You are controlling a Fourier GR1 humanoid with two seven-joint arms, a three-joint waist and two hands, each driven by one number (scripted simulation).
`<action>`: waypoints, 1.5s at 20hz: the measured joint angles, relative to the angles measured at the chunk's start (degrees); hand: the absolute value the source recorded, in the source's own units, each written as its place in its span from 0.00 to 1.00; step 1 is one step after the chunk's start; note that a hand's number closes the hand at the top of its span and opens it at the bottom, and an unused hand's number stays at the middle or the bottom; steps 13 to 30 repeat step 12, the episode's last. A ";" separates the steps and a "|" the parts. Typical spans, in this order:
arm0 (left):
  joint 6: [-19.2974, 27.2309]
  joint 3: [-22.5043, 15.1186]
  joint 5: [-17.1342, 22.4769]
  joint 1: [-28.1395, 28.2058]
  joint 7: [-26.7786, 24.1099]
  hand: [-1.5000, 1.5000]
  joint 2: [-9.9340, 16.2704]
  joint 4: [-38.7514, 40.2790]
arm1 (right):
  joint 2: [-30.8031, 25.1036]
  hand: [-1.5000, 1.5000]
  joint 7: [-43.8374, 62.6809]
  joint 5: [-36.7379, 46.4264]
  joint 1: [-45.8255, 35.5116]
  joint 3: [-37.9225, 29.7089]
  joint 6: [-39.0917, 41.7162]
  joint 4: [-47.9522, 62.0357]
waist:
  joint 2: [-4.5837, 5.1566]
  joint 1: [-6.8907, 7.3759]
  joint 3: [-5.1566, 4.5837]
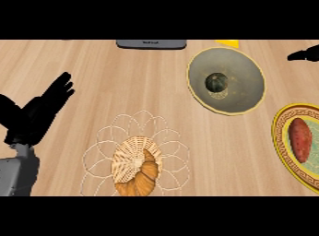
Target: Pick the squash from the plate and place it in the bowl
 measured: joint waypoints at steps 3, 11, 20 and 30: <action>0.84 0.07 -0.20 -0.61 0.55 0.50 -0.49 0.56 | -3.69 0.00 -4.27 -1.66 2.42 -0.90 7.20 -0.36 | -0.22 -0.81 -0.01; 1.47 0.61 -0.49 1.06 0.87 0.50 -0.23 -0.63 | -9.02 1.00 -3.52 -8.01 9.20 -2.87 18.16 -2.52 | -0.95 -2.56 0.01; 1.23 0.75 -0.36 1.63 0.78 0.50 -0.03 -0.82 | -9.88 1.00 -3.24 -8.69 10.23 -2.89 19.36 -3.20 | -1.04 -2.76 0.03; 1.23 0.75 -0.36 1.63 0.78 0.50 -0.03 -0.82 | -9.88 1.00 -3.24 -8.69 10.23 -2.89 19.36 -3.20 | -1.04 -2.76 0.03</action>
